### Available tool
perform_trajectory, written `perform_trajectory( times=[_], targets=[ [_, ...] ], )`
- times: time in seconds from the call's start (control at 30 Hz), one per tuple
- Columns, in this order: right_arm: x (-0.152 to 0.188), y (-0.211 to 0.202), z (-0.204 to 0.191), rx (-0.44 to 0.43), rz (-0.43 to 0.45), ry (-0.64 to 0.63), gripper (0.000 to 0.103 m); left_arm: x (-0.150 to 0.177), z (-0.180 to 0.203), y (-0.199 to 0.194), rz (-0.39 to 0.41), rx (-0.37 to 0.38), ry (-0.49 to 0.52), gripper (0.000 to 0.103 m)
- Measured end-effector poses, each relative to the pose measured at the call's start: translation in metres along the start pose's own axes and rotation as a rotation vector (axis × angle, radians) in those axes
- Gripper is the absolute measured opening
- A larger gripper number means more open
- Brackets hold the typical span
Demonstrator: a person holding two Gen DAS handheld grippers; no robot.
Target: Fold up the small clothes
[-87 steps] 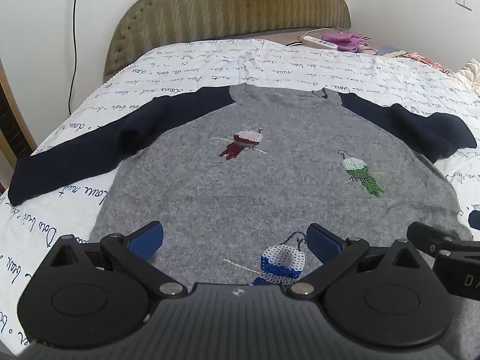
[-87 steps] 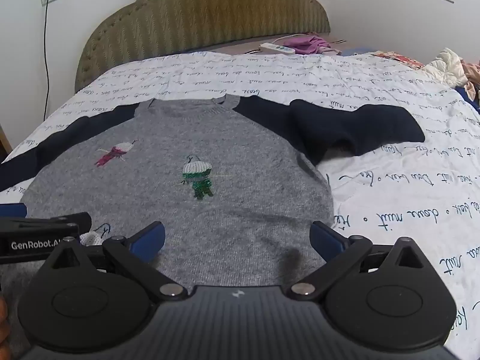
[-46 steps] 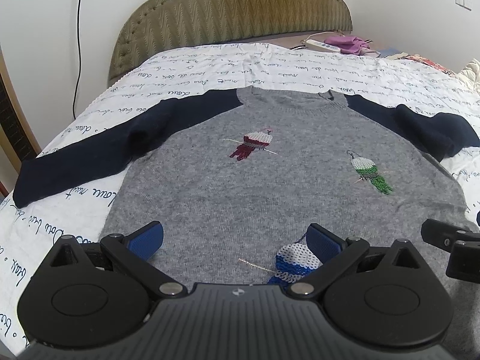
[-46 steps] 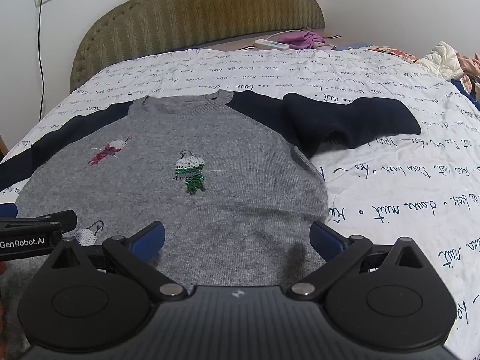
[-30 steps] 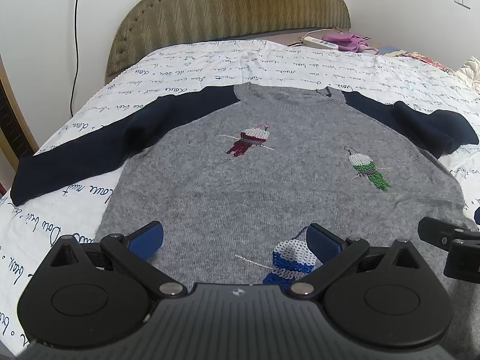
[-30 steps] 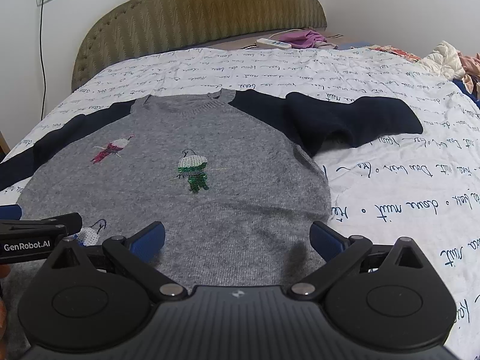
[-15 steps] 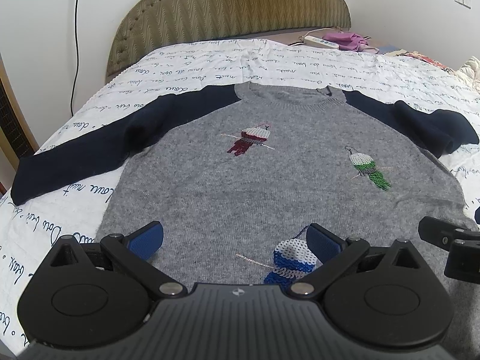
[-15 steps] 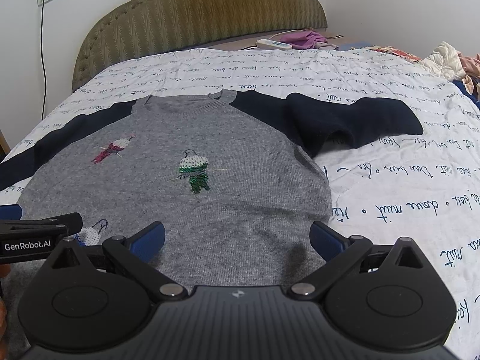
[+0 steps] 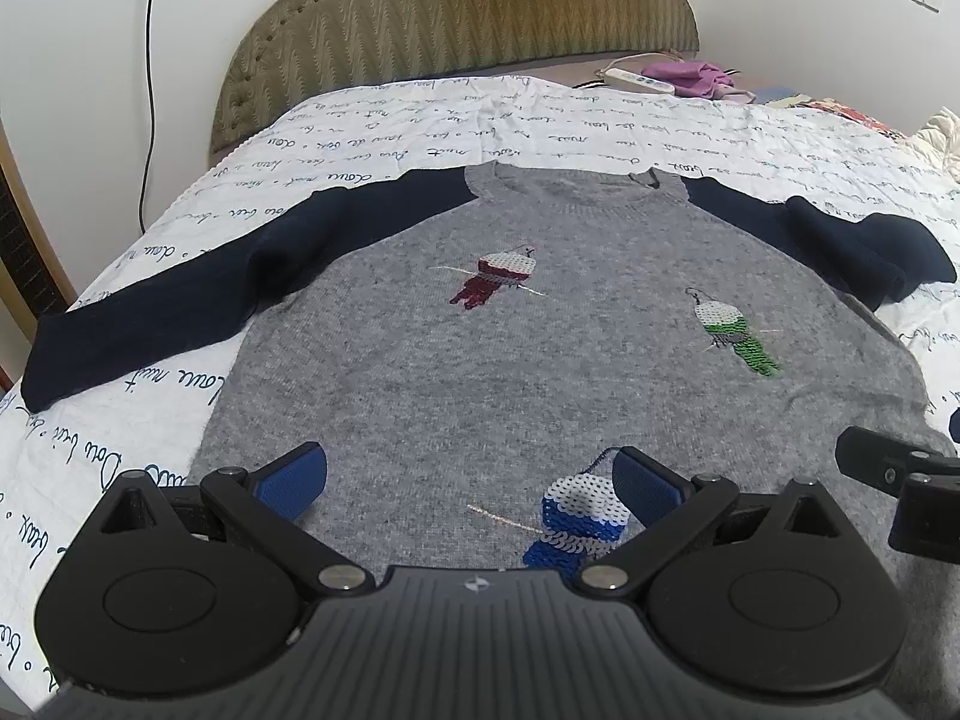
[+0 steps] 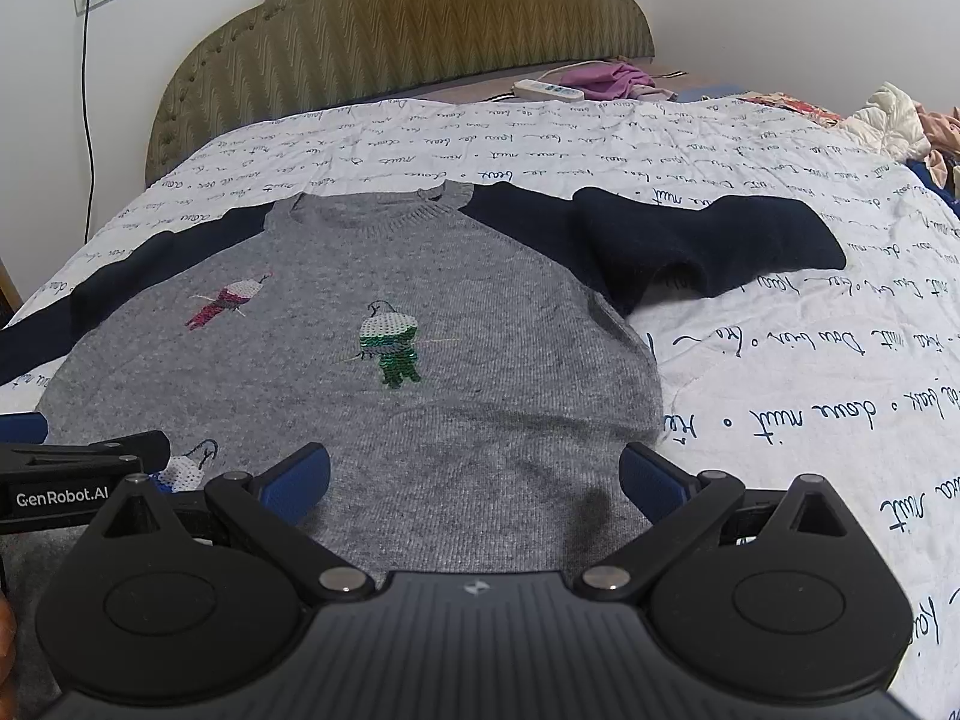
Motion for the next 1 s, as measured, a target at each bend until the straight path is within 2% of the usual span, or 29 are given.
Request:
perform_trajectory(
  times=[1.0],
  targets=[
    [-0.0024,-0.0047,-0.0004,0.004,0.015,-0.01,0.103,-0.0011,0.0024,-0.0019,0.005,-0.005,0.008,0.103]
  ],
)
Point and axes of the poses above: each gripper's, at about its wrist camera, not at the fingertips, and y roughly the way its jaws point, z to its right, x to its underside, the point moved 1 cm from there along y, roughly the way its jaws point, and after that the axes turned 7 degrees about -x, right-handed, at the moved point
